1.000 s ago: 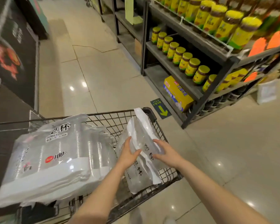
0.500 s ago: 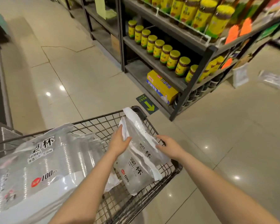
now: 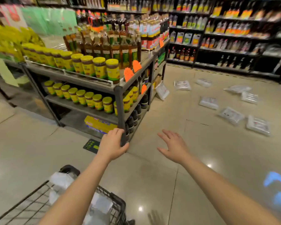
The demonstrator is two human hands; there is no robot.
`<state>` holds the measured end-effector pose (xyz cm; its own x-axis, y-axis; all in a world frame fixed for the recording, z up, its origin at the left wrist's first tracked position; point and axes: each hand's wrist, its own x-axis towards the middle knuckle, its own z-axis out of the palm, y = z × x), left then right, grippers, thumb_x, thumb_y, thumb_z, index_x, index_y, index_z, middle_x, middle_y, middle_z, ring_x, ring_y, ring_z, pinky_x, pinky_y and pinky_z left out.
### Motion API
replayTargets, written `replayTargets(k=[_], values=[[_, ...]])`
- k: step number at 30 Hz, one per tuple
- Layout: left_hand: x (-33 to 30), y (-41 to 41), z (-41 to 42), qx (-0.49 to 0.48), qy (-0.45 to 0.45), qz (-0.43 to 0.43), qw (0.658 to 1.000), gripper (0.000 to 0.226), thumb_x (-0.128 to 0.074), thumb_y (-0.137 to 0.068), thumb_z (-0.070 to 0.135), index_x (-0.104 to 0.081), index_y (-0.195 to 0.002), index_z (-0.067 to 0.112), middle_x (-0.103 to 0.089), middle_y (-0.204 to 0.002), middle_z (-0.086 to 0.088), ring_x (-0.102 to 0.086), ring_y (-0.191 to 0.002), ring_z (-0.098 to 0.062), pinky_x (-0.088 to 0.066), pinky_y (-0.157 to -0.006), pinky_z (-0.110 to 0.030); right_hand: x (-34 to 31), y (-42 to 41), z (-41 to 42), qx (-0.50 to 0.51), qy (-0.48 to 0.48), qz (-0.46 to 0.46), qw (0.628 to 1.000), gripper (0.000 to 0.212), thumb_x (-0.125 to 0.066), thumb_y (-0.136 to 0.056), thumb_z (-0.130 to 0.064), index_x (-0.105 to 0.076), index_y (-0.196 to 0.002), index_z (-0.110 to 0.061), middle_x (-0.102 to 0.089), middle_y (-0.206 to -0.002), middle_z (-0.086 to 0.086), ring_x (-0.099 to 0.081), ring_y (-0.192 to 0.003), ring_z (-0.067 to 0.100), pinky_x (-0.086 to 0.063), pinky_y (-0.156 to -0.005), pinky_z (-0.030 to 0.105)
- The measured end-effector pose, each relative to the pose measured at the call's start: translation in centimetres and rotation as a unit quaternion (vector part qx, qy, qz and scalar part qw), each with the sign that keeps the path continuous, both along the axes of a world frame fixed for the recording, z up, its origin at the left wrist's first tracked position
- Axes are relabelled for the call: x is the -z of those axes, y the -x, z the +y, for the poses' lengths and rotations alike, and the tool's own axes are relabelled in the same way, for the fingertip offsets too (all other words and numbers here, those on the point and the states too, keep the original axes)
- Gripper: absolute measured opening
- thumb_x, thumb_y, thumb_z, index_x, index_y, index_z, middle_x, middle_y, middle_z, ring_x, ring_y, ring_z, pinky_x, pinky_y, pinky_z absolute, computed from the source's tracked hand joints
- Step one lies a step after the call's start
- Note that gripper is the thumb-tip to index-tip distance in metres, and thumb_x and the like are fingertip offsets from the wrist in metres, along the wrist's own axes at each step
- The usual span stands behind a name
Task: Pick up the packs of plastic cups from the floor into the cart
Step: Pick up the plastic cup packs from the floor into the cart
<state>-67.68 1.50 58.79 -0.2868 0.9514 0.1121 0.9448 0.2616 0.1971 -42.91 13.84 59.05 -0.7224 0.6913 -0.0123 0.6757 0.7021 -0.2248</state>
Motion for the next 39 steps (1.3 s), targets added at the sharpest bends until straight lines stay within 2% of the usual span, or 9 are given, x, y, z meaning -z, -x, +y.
replayTargets(k=[7, 11, 15, 19, 22, 28, 32, 39], values=[[-2.9, -12.5, 15.7, 0.118, 0.002, 0.057, 0.991, 0.057, -0.053, -0.083, 0.051, -0.050, -0.129, 0.017, -0.051, -0.127, -0.002, -0.051, -0.113, -0.024, -0.046, -0.089, -0.039, -3.2, -15.6, 10.5, 0.135, -0.030, 0.013, 0.990, 0.071, -0.051, -0.089, -0.046, -0.023, -0.149, -0.025, -0.029, -0.153, 0.000, -0.025, -0.141, 0.017, -0.010, -0.118, 0.041], [-3.8, -20.9, 24.3, 0.156, -0.003, 0.032, 0.987, 0.058, -0.053, -0.080, 0.051, -0.052, -0.128, 0.019, -0.053, -0.126, -0.001, -0.055, -0.111, -0.024, -0.048, -0.089, -0.037, -4.7, -25.6, 16.6, 0.190, -0.035, 0.017, 0.981, 0.069, -0.053, -0.089, -0.044, -0.026, -0.149, -0.023, -0.030, -0.152, 0.001, -0.027, -0.140, 0.018, -0.016, -0.116, 0.036], [-4.8, -29.2, 32.0, 0.190, -0.025, -0.001, 0.982, 0.057, -0.055, -0.081, 0.049, -0.051, -0.129, 0.019, -0.052, -0.125, -0.001, -0.053, -0.113, -0.024, -0.044, -0.089, -0.036, -5.3, -34.7, 22.4, 0.260, -0.023, 0.021, 0.965, 0.068, -0.054, -0.089, -0.044, -0.027, -0.148, -0.023, -0.030, -0.152, 0.001, -0.032, -0.137, 0.020, -0.024, -0.115, 0.038], [-5.4, -35.6, 39.3, 0.233, -0.033, -0.016, 0.972, 0.056, -0.058, -0.084, 0.044, -0.048, -0.132, 0.018, -0.050, -0.130, -0.002, -0.050, -0.117, -0.022, -0.044, -0.091, -0.036, -5.7, -41.7, 27.1, 0.318, -0.027, 0.025, 0.948, 0.067, -0.057, -0.087, -0.043, -0.032, -0.146, -0.021, -0.038, -0.147, 0.001, -0.041, -0.130, 0.021, -0.033, -0.108, 0.036], [-5.5, -39.4, 44.7, 0.260, -0.032, -0.013, 0.965, 0.056, -0.057, -0.086, 0.045, -0.046, -0.134, 0.019, -0.048, -0.133, 0.000, -0.049, -0.118, -0.021, -0.044, -0.093, -0.036, -5.7, -45.7, 30.5, 0.350, -0.034, 0.024, 0.936, 0.068, -0.061, -0.084, -0.042, -0.036, -0.143, -0.021, -0.042, -0.144, 0.002, -0.045, -0.127, 0.022, -0.036, -0.104, 0.034], [-4.7, -45.5, 56.2, 0.306, -0.020, -0.007, 0.952, 0.056, -0.055, -0.086, 0.045, -0.044, -0.135, 0.019, -0.048, -0.134, 0.001, -0.048, -0.119, -0.021, -0.043, -0.090, -0.034, -4.5, -51.4, 38.5, 0.403, -0.027, 0.031, 0.914, 0.063, -0.058, -0.086, -0.043, -0.038, -0.142, -0.022, -0.038, -0.147, 0.003, -0.044, -0.128, 0.025, -0.034, -0.107, 0.037], [-4.3, -48.3, 65.1, 0.332, -0.025, -0.019, 0.943, 0.056, -0.057, -0.086, 0.042, -0.045, -0.134, 0.017, -0.049, -0.133, -0.001, -0.049, -0.119, -0.022, -0.042, -0.087, -0.034, -3.7, -53.9, 45.7, 0.433, -0.015, 0.045, 0.900, 0.066, -0.057, -0.089, -0.041, -0.031, -0.147, -0.021, -0.030, -0.153, 0.005, -0.036, -0.136, 0.024, -0.031, -0.109, 0.034], [-3.6, -52.5, 80.2, 0.377, 0.011, -0.010, 0.926, 0.057, -0.057, -0.086, 0.043, -0.045, -0.135, 0.018, -0.048, -0.135, -0.001, -0.046, -0.123, -0.023, -0.042, -0.092, -0.036, -2.9, -56.5, 58.4, 0.481, 0.019, 0.065, 0.874, 0.069, -0.058, -0.089, -0.037, -0.027, -0.148, -0.021, -0.031, -0.152, 0.003, -0.036, -0.135, 0.024, -0.031, -0.105, 0.032]])
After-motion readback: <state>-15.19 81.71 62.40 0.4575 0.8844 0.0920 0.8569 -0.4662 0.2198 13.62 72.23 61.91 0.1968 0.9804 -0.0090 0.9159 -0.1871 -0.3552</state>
